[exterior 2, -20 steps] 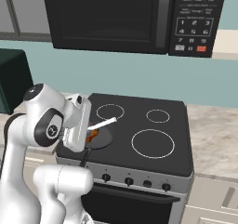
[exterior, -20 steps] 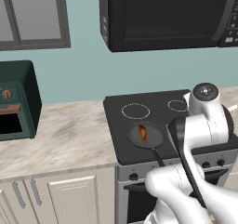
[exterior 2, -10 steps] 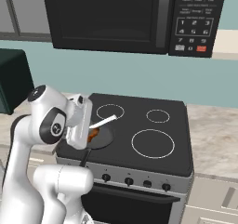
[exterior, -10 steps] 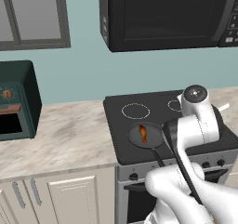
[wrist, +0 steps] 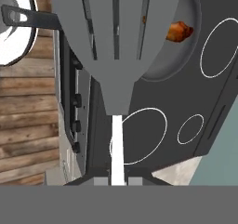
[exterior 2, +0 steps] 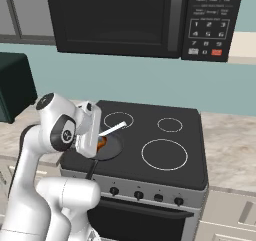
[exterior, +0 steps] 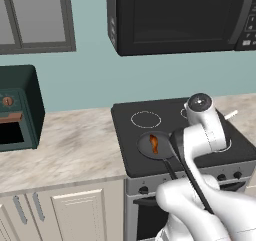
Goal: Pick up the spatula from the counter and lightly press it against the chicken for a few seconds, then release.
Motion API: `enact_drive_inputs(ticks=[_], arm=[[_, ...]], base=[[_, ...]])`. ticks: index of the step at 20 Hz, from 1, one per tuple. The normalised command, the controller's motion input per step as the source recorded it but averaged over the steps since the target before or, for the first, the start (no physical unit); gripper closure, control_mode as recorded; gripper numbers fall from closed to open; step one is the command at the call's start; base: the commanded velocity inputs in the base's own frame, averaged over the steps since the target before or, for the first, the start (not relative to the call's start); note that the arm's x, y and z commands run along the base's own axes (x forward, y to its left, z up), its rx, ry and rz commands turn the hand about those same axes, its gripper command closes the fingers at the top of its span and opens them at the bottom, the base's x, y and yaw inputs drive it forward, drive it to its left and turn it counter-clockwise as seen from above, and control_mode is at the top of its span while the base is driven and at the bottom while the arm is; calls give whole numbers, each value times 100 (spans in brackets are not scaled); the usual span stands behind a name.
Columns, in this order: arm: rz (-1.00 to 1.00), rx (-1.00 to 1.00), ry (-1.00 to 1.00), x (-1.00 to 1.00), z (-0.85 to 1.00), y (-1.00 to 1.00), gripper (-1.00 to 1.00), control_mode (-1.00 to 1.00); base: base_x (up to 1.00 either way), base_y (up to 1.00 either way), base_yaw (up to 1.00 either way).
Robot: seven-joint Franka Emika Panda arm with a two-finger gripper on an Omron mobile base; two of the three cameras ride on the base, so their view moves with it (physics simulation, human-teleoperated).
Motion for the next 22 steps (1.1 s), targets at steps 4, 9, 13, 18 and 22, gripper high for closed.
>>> enact_drive_inputs(ticks=[4, 9, 13, 18, 22], arm=[[0, -2, 0, 23, -12, 0, 100, -100], [0, -2, 0, 20, -24, 2, 100, -100], [0, -2, 0, 18, -30, 2, 100, -100], [0, -2, 0, 20, -22, 0, 100, -100], [0, -2, 0, 25, -12, 1, 100, -100]], base=[[0, 0, 0], [0, 0, 0], [0, 0, 0], [0, 0, 0], [0, 0, 0]])
